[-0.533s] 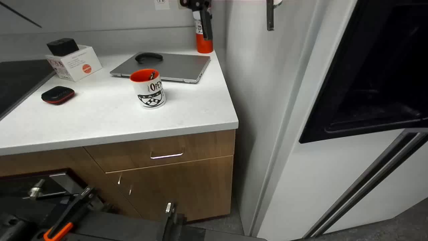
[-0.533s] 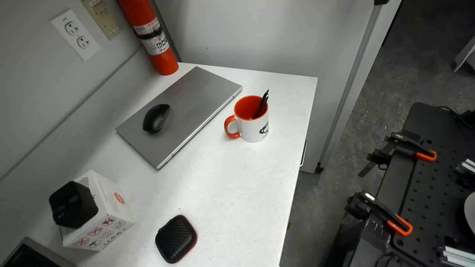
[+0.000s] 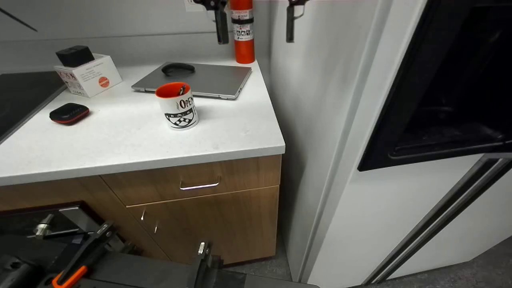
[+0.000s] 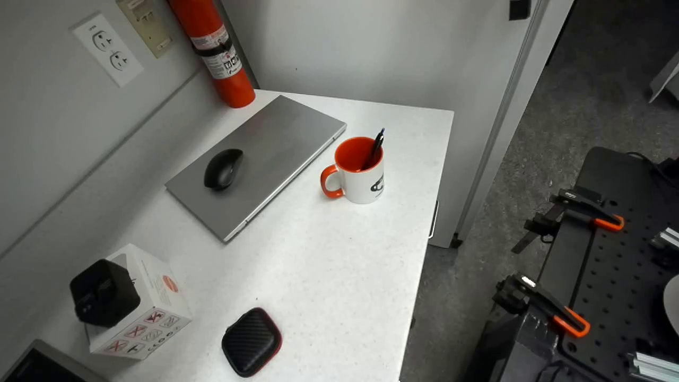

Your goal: Remove the black pen from the white mug

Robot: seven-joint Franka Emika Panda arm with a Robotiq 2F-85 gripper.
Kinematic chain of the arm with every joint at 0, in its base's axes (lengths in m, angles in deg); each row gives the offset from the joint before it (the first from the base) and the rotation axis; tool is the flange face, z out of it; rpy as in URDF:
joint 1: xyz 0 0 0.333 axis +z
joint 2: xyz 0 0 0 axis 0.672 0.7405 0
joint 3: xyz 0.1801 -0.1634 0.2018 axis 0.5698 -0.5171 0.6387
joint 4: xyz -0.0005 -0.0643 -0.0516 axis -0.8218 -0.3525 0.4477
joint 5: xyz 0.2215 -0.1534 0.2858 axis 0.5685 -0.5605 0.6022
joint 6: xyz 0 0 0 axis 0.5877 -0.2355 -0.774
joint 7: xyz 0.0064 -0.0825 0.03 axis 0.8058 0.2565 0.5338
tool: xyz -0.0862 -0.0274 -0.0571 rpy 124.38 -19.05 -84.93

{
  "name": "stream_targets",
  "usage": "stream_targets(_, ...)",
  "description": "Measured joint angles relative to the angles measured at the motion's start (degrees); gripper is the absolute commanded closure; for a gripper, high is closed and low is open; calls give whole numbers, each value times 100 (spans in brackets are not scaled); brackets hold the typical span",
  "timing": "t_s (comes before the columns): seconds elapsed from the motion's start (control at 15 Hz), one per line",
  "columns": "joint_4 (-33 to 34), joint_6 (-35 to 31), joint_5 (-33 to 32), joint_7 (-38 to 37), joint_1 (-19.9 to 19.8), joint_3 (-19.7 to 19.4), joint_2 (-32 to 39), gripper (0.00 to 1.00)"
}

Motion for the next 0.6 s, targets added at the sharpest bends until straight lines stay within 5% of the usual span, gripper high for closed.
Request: stream_targets(0.6, 84, -662, 1038, 621, 570, 229, 476, 0)
